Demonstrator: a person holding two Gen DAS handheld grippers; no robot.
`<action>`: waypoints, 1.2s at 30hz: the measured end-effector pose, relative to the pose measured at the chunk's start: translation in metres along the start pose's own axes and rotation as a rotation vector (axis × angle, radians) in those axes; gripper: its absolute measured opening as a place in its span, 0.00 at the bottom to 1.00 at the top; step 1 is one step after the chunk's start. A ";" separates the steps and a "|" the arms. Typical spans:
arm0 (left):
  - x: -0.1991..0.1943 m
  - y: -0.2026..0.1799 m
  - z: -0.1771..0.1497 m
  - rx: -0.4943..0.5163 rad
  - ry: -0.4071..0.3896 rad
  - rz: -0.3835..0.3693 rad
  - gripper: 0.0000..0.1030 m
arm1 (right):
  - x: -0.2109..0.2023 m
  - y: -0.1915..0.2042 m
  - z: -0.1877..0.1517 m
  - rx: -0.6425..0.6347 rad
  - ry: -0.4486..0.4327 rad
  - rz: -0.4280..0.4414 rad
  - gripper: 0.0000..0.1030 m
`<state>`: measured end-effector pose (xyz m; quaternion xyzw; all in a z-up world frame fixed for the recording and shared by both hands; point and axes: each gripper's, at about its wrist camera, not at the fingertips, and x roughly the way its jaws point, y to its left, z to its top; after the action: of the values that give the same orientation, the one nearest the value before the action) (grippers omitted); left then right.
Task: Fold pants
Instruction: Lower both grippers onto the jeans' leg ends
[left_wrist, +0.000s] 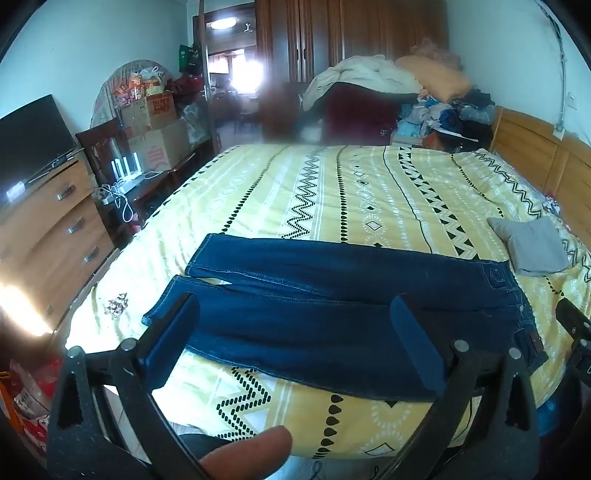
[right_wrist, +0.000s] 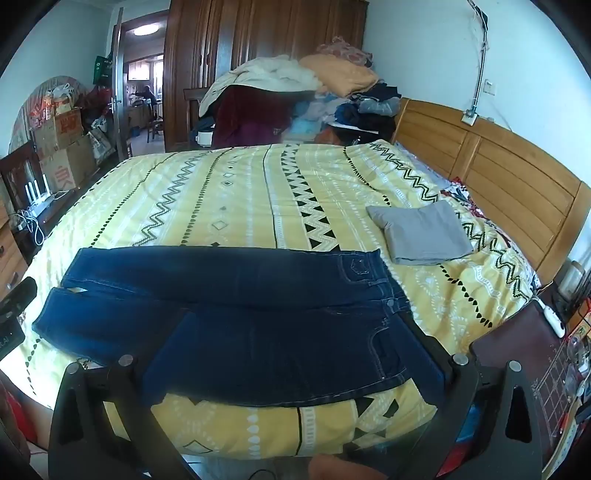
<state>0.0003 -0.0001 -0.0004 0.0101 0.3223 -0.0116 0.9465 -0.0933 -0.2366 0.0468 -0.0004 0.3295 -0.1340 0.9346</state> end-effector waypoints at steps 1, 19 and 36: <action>0.001 0.000 0.000 0.006 0.003 -0.003 1.00 | 0.000 -0.002 0.001 0.017 -0.004 0.013 1.00; 0.009 -0.020 -0.015 0.042 0.050 0.020 1.00 | 0.006 -0.005 -0.012 0.020 0.026 0.022 1.00; 0.042 -0.021 -0.028 0.069 0.104 0.032 1.00 | 0.041 0.010 -0.024 -0.007 0.104 0.035 1.00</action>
<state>0.0159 -0.0207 -0.0485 0.0485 0.3704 -0.0070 0.9276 -0.0751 -0.2350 0.0023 0.0091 0.3780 -0.1161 0.9185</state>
